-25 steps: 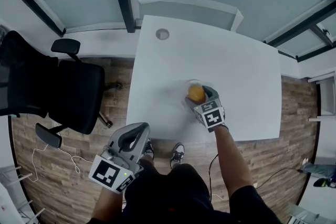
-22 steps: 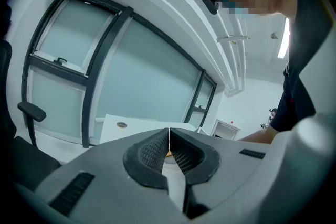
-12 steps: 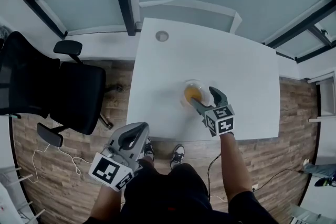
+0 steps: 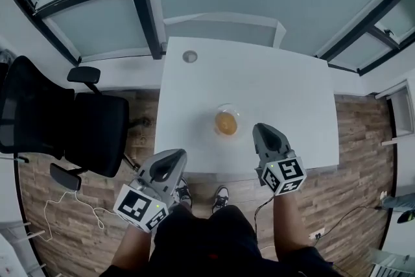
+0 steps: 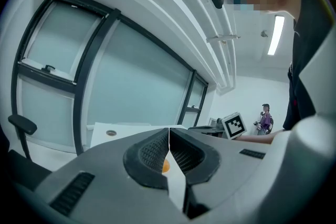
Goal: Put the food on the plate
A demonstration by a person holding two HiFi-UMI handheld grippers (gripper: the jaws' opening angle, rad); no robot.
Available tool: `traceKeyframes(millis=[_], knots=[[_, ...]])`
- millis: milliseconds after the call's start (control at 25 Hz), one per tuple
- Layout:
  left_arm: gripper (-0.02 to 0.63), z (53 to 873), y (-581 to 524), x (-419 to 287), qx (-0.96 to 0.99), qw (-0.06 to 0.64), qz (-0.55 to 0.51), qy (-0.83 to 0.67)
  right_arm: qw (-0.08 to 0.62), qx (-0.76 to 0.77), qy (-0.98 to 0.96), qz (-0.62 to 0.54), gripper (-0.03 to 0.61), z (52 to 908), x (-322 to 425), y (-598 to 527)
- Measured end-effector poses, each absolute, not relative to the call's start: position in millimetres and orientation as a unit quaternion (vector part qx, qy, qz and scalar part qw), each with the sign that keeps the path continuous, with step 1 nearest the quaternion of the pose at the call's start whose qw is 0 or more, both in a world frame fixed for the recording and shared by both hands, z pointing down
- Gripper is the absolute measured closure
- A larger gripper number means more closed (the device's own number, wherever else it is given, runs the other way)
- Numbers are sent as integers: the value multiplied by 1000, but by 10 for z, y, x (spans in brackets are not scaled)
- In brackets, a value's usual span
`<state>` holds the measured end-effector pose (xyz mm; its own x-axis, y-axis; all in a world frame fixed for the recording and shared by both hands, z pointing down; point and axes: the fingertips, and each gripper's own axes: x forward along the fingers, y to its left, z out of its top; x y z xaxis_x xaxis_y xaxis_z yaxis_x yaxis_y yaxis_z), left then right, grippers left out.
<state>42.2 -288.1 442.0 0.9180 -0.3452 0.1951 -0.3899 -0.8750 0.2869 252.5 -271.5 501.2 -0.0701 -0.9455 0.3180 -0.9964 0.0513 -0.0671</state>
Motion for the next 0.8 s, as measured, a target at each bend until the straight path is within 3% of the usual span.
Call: traceKeyframes(millis=[360, 800], knots=[[589, 3913, -2756, 626, 977, 118, 44, -170, 46, 720, -692, 10, 555, 3965, 2531, -2108], [589, 3368, -2534, 746, 983, 75, 6, -168, 9, 733, -679, -54, 555, 3082, 2542, -1553]])
